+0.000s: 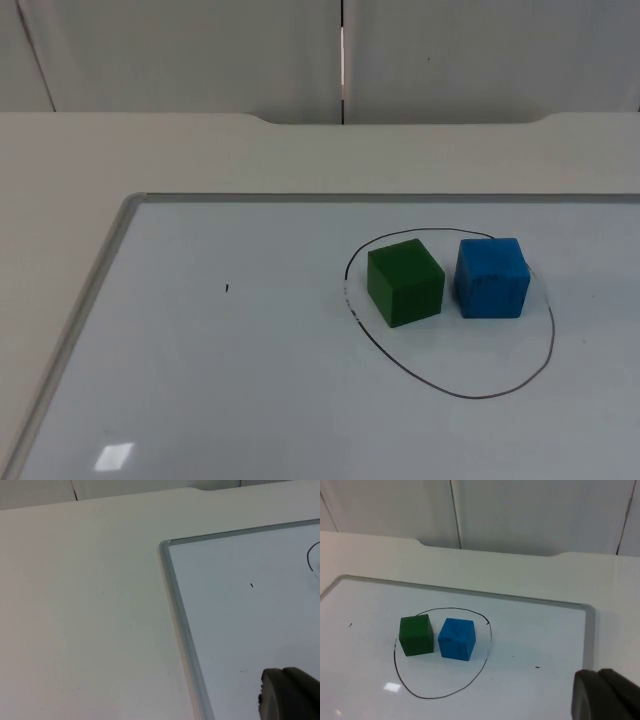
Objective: Push the two cubes into the marked area.
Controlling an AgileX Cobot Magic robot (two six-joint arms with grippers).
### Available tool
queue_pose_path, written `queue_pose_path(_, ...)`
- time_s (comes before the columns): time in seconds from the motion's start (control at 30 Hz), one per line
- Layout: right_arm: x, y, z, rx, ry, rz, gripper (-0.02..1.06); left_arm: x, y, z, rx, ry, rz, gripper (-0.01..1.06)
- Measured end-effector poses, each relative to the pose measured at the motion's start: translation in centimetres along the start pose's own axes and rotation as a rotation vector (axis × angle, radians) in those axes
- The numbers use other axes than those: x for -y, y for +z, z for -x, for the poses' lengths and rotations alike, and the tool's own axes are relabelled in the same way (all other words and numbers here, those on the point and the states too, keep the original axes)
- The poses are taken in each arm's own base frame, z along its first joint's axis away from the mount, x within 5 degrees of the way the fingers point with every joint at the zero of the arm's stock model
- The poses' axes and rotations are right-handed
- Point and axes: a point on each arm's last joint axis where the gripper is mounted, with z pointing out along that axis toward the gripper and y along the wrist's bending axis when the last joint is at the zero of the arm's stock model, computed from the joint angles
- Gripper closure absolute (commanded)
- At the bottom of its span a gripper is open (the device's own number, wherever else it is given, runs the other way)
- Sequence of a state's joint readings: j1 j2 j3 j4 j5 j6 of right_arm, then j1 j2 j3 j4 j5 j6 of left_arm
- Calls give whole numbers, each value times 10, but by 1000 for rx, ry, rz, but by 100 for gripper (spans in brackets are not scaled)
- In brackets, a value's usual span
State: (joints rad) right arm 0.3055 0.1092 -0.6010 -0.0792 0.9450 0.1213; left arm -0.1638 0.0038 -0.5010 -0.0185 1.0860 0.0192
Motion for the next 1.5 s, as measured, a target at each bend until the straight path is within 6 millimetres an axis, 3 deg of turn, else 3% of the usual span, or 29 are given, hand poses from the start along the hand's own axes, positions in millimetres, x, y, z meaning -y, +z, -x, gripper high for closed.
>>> queue_pose_path(0.53, -2, -18, -17, 1, -69, 52, 105, 0, 0, 0, 0, 0, 0, 105)
queue_pose_path(0.83, -7, -3, -36, -109, -118, 107, 105, 0, 0, 0, 0, 0, 0, 105)
queue_pose_path(1.5, -5, -2, -36, -113, -92, 88, 105, 0, 0, 0, 0, 2, 3, 105)
